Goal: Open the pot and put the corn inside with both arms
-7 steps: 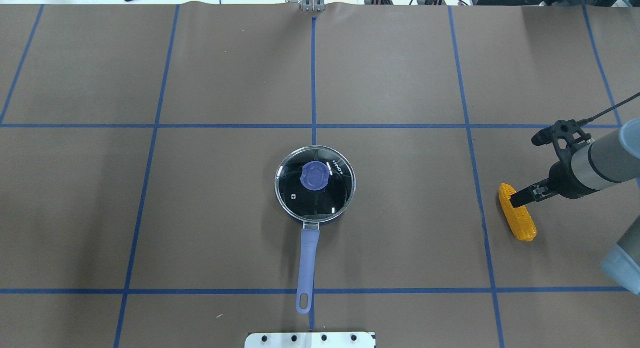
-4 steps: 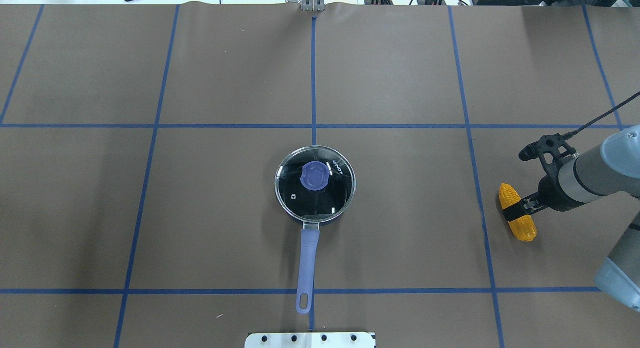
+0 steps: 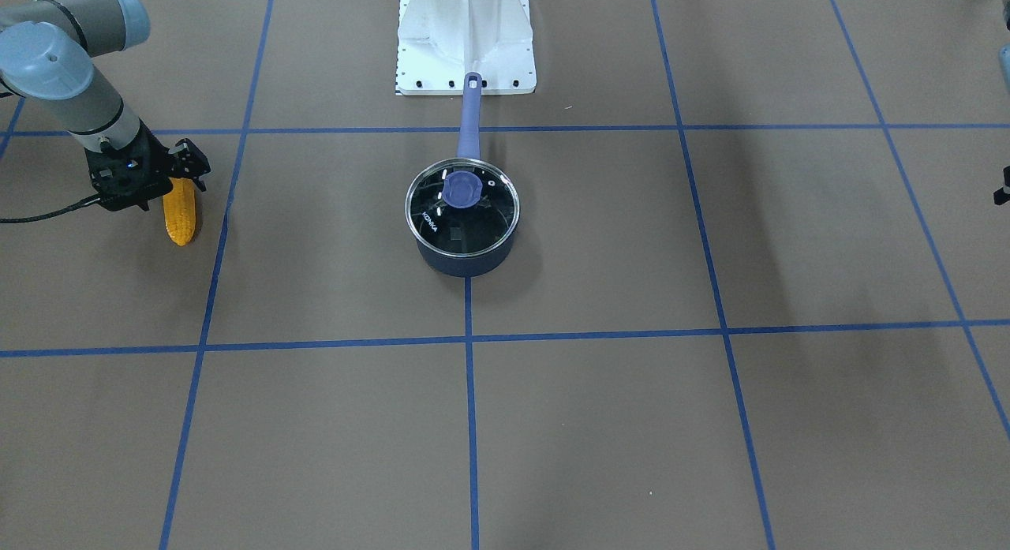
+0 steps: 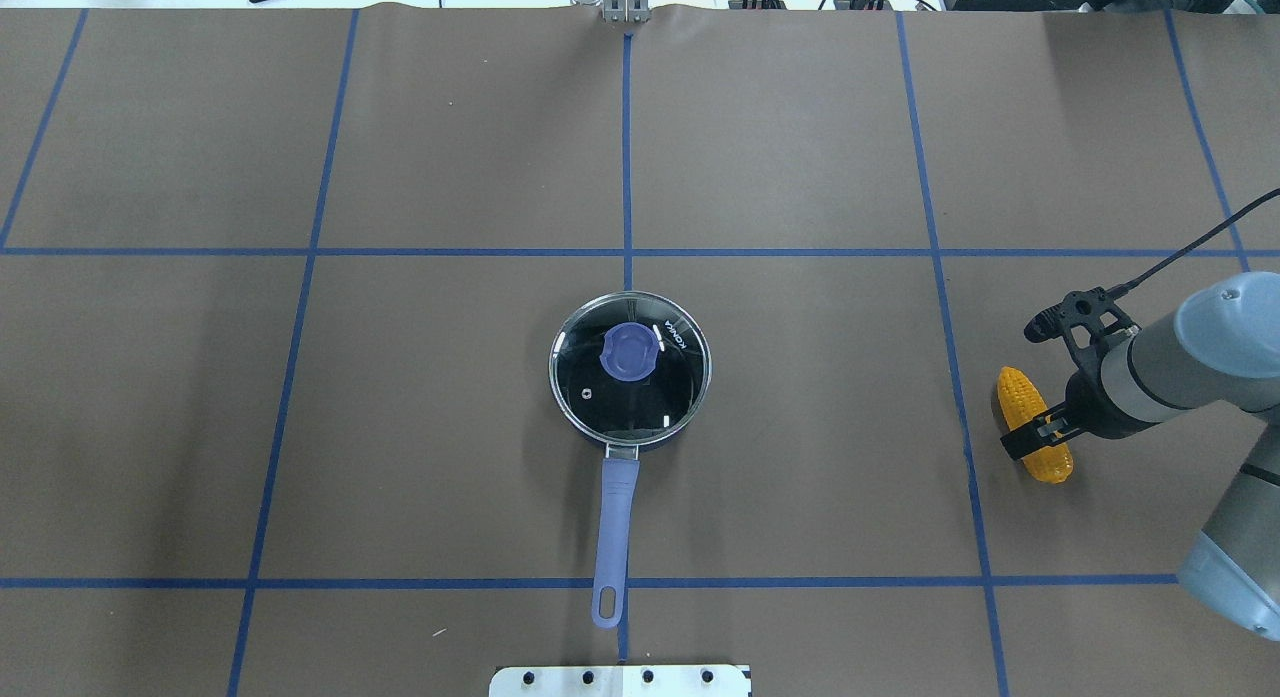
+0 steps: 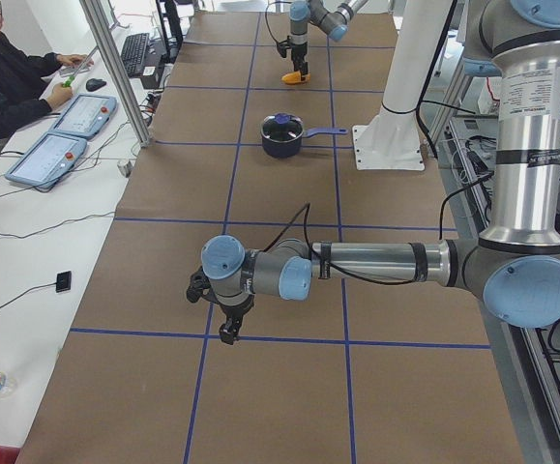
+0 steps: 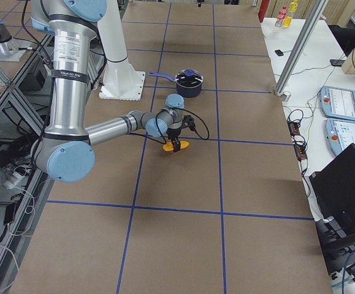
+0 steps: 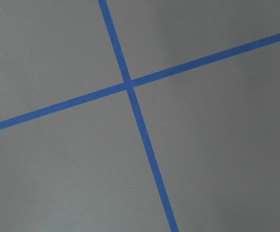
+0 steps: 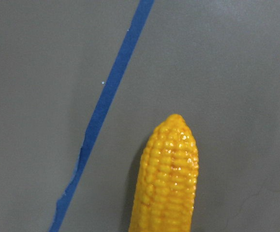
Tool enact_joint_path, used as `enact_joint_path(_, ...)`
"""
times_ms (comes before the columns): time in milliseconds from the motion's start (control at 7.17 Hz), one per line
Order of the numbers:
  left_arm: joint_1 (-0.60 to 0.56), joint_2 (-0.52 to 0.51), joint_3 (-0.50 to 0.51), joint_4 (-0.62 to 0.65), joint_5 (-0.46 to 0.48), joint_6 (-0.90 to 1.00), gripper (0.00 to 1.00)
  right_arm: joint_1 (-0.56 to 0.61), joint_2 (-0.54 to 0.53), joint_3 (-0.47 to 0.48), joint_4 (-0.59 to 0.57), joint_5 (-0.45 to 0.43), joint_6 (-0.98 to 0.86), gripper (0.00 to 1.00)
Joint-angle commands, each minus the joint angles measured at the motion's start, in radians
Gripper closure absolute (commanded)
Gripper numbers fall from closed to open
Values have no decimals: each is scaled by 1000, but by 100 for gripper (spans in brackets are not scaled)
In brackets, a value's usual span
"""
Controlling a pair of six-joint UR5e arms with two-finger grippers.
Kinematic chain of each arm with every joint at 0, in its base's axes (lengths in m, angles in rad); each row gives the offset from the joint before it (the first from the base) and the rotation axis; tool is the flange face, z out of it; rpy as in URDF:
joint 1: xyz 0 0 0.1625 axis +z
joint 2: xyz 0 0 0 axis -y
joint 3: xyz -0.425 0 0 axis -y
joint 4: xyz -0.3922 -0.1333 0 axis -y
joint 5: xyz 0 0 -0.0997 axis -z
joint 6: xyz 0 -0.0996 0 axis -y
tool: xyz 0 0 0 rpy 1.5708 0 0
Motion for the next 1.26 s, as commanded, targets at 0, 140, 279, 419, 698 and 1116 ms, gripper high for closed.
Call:
enact_joint_path(0,0,0,3,-1,0,1,1,-14,-3,-5,0,-1,-5,16)
enact_joint_path(140,0,0,1,-1,0,1,1,-17,-8,-6,0,-1,-8,17)
enact_joint_path(279,0,0,1,-1,0,1,1,-17,-6,-6,0,-1,-13,26)
enact_joint_path(419,0,0,0,-1,0,1,1,-17,-5,-6,0,1,-16,32)
enact_joint_path(698,3,-23,-14,5,-2,-62,0,-16,-3,-5,-2,4,-34,43)
enact_joint_path(1116,25,-127,-109,171,-2,-218,1,10,0,0,-6,16,-62,47)
